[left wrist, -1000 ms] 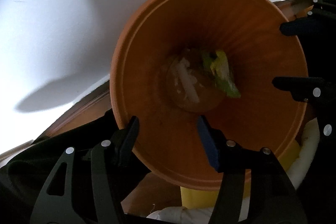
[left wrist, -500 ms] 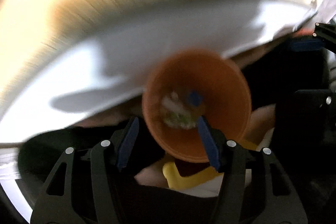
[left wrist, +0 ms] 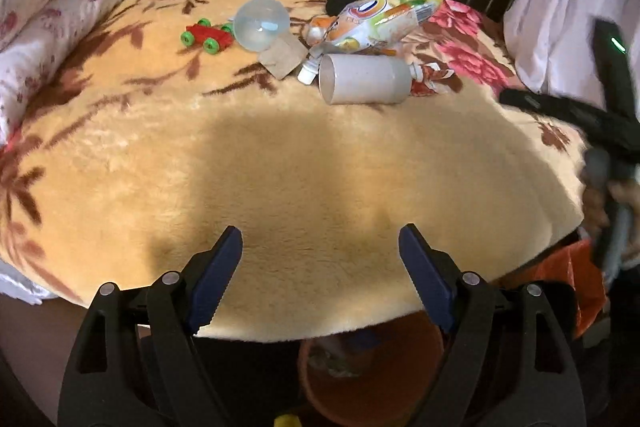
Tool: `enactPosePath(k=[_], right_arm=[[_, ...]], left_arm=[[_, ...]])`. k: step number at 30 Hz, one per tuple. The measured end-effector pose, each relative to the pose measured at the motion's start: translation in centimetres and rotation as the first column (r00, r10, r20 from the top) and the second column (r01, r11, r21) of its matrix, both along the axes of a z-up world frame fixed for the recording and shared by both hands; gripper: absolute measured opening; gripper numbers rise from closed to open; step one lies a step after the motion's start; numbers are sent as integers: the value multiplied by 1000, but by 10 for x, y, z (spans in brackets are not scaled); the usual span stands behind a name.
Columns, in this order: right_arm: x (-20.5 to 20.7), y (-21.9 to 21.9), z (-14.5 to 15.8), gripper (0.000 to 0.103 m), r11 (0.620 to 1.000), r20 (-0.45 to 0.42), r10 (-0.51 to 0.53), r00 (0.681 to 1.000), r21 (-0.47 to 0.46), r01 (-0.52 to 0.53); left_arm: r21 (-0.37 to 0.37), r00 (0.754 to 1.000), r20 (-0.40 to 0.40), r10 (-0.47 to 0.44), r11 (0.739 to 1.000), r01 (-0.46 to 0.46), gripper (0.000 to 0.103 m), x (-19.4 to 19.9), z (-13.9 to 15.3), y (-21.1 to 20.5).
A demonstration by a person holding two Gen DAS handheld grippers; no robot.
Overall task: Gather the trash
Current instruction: 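Grasp the white cylinder bottle with the left tool while the right tool grasps the red-white tube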
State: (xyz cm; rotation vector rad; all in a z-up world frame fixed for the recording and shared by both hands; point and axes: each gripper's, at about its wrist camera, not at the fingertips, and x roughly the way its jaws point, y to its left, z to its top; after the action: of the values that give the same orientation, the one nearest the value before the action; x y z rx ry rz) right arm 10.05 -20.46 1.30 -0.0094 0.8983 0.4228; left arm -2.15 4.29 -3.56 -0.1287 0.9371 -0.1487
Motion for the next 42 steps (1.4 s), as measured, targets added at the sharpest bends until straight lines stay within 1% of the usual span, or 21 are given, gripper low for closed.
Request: enactPosePath(k=[4,6,8,9,12,14,17,18,19,21,22,24,25,26,27,29,32,36,37,39,42], right_arm=[[47,29,-23,91,999,-63,-33,997,5,33],[63,24,-28,92,987,-138,-142,980,48,150],[69,10,-35,92,946,-246,-235,940,163,279],[71,0,-40,92,909,-314,-270,910,228,348],[71,-15,-53,92,815,-469,-304,829,323,481],[72,-16,-57,92,778,-530,-301,793,344,525],[79,-9,-57,90,758,-544,-320,776,344,554],[84,-4,-60,90,743,-557,-321,766,354,568],[87,-1,-63,86,734,-569,-322,757,354,579],[96,3,-71,85,717,-590,-361,722,319,620],[100,6,-73,85,712,-583,-382,717,309,631],[106,14,-70,82,724,-556,-421,717,271,635],[106,16,-69,65,722,-539,-448,713,252,644],[105,17,-68,29,721,-518,-476,711,234,653],[106,16,-70,30,724,-500,-469,728,253,641],[103,13,-75,28,727,-491,-453,744,279,627],[90,6,-67,25,753,-445,-406,798,332,568],[61,-11,-45,25,791,-325,-346,880,403,460],[53,-16,-39,25,800,-298,-335,894,412,437],[37,-26,-29,25,824,-234,-313,921,415,386],[11,-37,-16,25,876,-123,-291,949,365,316]], left_arm=[[73,1000,12,-13,997,12,79,-8,4,-20],[103,999,21,-26,994,24,79,-10,3,-23],[107,999,28,-33,994,30,79,-10,2,-23],[104,999,30,-35,994,32,79,-11,2,-22],[85,999,39,-37,996,33,79,-10,2,-19],[73,998,49,-40,997,36,79,-10,2,-17],[63,997,60,-44,997,40,79,-11,1,-14],[57,997,62,-46,997,42,79,-12,1,-14],[52,997,65,-47,998,44,79,-12,0,-13],[42,997,67,-47,998,45,79,-13,0,-11],[35,997,69,-47,998,44,79,-14,1,-10],[24,997,70,-44,999,42,79,-16,1,-8],[23,997,70,-43,999,41,79,-16,1,-8],[24,997,70,-42,999,41,79,-17,1,-8],[25,997,70,-41,999,39,79,-17,1,-9],[28,997,67,-39,999,38,79,-19,1,-10],[35,997,66,-40,999,37,79,-21,1,-12],[44,997,64,-31,999,28,79,-19,-1,-14],[40,998,63,-24,999,22,79,-16,0,-15],[27,997,74,-14,1000,12,79,-10,4,-19],[14,996,87,-13,1000,11,79,9,8,-32]])
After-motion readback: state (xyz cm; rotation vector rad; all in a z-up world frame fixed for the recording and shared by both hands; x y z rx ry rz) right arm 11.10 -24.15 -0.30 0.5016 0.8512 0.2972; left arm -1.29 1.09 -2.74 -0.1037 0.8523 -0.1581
